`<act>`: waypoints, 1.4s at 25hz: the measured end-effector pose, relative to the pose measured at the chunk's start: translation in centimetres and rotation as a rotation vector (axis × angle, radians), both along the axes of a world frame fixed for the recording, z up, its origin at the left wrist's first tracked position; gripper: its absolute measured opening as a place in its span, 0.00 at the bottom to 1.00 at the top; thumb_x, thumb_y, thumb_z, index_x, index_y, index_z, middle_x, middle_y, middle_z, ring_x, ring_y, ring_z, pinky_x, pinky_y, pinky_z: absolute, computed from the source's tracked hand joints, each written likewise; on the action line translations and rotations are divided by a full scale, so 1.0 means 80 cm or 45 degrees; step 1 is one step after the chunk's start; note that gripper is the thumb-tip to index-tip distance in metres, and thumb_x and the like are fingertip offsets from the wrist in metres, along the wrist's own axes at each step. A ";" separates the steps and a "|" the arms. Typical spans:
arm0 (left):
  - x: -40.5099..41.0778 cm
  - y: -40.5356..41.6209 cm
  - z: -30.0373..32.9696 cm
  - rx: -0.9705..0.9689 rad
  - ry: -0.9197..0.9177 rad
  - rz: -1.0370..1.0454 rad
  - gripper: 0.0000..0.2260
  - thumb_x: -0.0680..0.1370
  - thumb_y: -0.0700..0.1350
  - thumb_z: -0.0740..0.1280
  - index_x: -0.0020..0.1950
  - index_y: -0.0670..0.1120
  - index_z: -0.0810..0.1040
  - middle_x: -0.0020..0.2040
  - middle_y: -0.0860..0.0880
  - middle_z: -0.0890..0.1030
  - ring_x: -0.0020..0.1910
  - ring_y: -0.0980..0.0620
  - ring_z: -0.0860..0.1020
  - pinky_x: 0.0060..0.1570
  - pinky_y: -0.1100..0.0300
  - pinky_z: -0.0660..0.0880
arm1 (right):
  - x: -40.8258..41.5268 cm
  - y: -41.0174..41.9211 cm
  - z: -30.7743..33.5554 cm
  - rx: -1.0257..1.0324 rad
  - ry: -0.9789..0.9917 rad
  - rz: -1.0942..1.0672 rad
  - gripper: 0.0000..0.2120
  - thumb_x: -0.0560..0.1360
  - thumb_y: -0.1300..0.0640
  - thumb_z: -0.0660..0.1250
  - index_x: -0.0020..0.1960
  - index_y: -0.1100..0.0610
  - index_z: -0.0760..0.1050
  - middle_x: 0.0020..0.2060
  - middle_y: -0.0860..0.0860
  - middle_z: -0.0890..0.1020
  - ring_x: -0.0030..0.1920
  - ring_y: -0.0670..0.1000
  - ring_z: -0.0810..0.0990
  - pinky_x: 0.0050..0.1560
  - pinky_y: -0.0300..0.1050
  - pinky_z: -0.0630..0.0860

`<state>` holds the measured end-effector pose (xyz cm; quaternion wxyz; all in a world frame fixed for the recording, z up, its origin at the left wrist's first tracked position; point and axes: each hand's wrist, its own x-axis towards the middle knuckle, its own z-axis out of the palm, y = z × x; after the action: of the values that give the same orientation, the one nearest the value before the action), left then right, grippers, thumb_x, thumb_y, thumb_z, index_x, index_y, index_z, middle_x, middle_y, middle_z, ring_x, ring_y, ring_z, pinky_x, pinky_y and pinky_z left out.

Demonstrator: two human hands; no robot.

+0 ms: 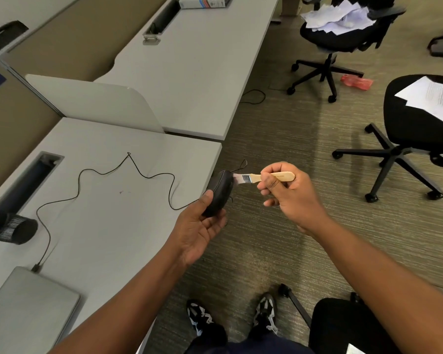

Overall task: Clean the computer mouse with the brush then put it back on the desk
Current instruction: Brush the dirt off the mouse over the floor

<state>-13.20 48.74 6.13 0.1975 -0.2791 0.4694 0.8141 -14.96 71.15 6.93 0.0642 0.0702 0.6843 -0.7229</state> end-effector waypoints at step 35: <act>0.004 -0.011 -0.009 0.288 -0.046 -0.172 0.20 0.76 0.44 0.72 0.67 0.41 0.78 0.59 0.37 0.83 0.57 0.42 0.81 0.51 0.52 0.84 | 0.012 -0.002 0.038 0.214 0.139 0.315 0.03 0.79 0.60 0.72 0.49 0.54 0.85 0.42 0.65 0.83 0.39 0.57 0.82 0.47 0.65 0.81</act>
<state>-12.85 47.82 5.44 0.2904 -0.2375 0.3887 0.8416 -13.99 70.95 9.99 0.1094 -0.0492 0.7483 -0.6525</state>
